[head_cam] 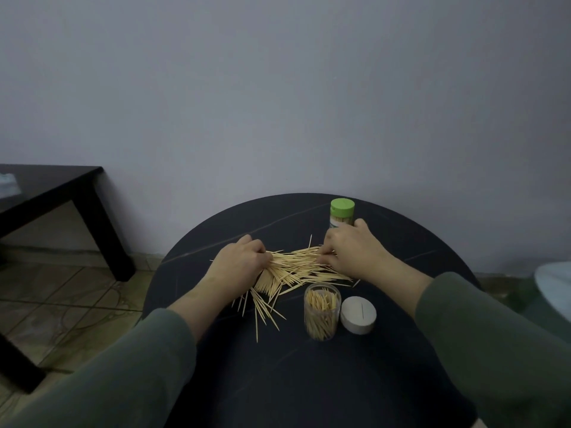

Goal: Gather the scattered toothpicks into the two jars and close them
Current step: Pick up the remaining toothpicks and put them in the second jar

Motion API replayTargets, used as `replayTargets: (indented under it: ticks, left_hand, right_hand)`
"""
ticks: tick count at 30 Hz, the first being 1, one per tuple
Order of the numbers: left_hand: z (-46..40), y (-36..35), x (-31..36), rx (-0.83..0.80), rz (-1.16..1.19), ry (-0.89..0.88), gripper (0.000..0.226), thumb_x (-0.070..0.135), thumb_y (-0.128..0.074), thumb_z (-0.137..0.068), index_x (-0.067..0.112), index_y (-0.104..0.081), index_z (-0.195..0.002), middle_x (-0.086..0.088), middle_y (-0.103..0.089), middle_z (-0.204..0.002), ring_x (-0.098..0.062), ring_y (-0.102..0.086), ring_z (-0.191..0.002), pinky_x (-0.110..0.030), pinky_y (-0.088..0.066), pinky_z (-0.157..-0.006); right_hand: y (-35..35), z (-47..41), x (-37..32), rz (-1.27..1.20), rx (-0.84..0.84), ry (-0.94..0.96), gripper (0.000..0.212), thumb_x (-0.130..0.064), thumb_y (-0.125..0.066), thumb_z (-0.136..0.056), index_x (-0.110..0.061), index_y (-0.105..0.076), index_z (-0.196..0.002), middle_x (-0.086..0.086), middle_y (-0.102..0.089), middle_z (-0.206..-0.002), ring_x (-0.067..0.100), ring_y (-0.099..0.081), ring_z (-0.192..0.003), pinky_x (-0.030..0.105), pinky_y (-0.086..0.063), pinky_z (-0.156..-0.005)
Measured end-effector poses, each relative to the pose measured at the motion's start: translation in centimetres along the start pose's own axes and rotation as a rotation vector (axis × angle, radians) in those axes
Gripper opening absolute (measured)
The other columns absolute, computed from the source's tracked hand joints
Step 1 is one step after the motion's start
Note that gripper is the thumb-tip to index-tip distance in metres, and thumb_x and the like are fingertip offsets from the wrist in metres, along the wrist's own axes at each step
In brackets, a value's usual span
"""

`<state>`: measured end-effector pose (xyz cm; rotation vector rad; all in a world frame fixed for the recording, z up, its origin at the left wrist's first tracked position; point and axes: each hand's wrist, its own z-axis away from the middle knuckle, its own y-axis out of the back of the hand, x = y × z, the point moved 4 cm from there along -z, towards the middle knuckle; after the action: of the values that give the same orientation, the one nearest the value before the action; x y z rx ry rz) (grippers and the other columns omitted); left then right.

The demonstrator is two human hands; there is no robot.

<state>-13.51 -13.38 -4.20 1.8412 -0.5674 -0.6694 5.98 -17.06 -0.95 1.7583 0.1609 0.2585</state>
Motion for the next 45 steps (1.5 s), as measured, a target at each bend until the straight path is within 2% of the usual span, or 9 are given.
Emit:
replayTargets:
  ticks: [11,19,23,26,29,36,39,42,45]
  left_hand:
    - [0.9,2.1,-0.1,0.056,0.148,0.146,0.028,0.032,-0.049,-0.099,0.03,-0.066,-0.121,0.009,-0.062,-0.114,-0.012,-0.046,-0.102,-0.023,-0.043,-0.075]
    - [1.1,2.6,0.9,0.131,0.788,0.508,0.024,0.033,-0.061,-0.092,0.023,-0.072,-0.111,0.008,-0.064,-0.111,-0.012,-0.055,-0.11,-0.037,-0.045,-0.097]
    - [1.3,3.7,2.1,0.131,1.083,0.589,0.02,0.03,-0.062,-0.092,0.021,-0.073,-0.106,0.01,-0.064,-0.115,-0.006,-0.056,-0.109,-0.028,-0.042,-0.093]
    - [1.3,4.5,3.6,0.136,1.319,0.603,0.024,0.028,-0.063,-0.091,0.018,-0.071,-0.112,0.012,-0.065,-0.119,0.0,-0.057,-0.109,-0.022,-0.041,-0.09]
    - [1.3,5.5,4.9,0.169,1.496,0.592,0.025,0.025,-0.062,-0.092,0.016,-0.071,-0.113,0.018,-0.068,-0.108,0.014,-0.06,-0.093,-0.014,-0.043,-0.078]
    - [1.9,5.6,6.9,0.097,1.564,0.513,0.025,0.029,-0.061,-0.092,0.023,-0.071,-0.114,0.029,-0.069,-0.094,0.015,-0.059,-0.095,-0.013,-0.042,-0.078]
    - [2.2,5.1,7.5,0.059,1.544,0.454,0.022,0.023,-0.06,-0.093,0.023,-0.071,-0.112,0.02,-0.072,-0.102,0.011,-0.061,-0.1,-0.01,-0.046,-0.075]
    - [2.4,4.7,7.7,0.04,1.532,0.392,0.022,0.02,-0.061,-0.092,0.019,-0.072,-0.111,0.011,-0.072,-0.108,0.001,-0.062,-0.108,-0.016,-0.046,-0.09]
    - [2.4,4.6,7.8,0.025,1.439,0.335,0.02,0.021,-0.064,-0.09,0.019,-0.074,-0.107,0.011,-0.074,-0.102,-0.001,-0.065,-0.102,-0.018,-0.047,-0.088]
  right_hand:
    - [0.6,1.3,-0.2,-0.156,0.085,-0.103,0.026,-0.041,-0.058,-0.093,-0.029,-0.071,-0.112,-0.01,-0.063,-0.11,0.012,-0.05,-0.105,0.037,-0.032,-0.092]
    - [0.7,1.6,1.2,-0.605,0.132,-0.298,0.021,-0.043,-0.06,-0.091,-0.031,-0.071,-0.104,-0.015,-0.061,-0.103,0.012,-0.05,-0.108,0.04,-0.032,-0.097]
    - [0.7,2.4,0.7,-0.855,0.125,-0.323,0.007,-0.044,-0.062,-0.088,-0.043,-0.069,-0.088,-0.018,-0.064,-0.096,0.012,-0.056,-0.104,0.052,-0.042,-0.099]
    - [1.6,3.4,-0.1,-1.028,0.172,-0.327,0.018,-0.033,-0.063,-0.09,-0.027,-0.073,-0.105,-0.012,-0.067,-0.1,0.008,-0.057,-0.104,0.034,-0.048,-0.091]
    - [3.0,4.5,-0.7,-1.147,0.287,-0.302,0.023,-0.026,-0.063,-0.091,-0.017,-0.072,-0.11,-0.007,-0.07,-0.102,0.003,-0.059,-0.099,0.016,-0.043,-0.076]
    - [3.2,6.2,-1.7,-1.304,0.341,-0.317,0.025,-0.026,-0.065,-0.088,-0.015,-0.072,-0.11,-0.006,-0.072,-0.106,0.004,-0.062,-0.105,0.021,-0.048,-0.09]
    - [1.6,6.9,-2.4,-1.379,0.323,-0.367,0.025,-0.024,-0.066,-0.088,-0.015,-0.072,-0.11,-0.005,-0.073,-0.106,0.004,-0.064,-0.105,0.023,-0.049,-0.092]
    - [0.6,7.5,-2.6,-1.404,0.323,-0.403,0.024,-0.023,-0.067,-0.088,-0.014,-0.072,-0.11,-0.006,-0.073,-0.105,0.003,-0.064,-0.103,0.022,-0.049,-0.092]
    - [0.1,8.1,-2.7,-1.424,0.298,-0.4,0.022,-0.021,-0.067,-0.088,-0.016,-0.073,-0.109,-0.008,-0.073,-0.105,0.001,-0.064,-0.104,0.021,-0.048,-0.092]
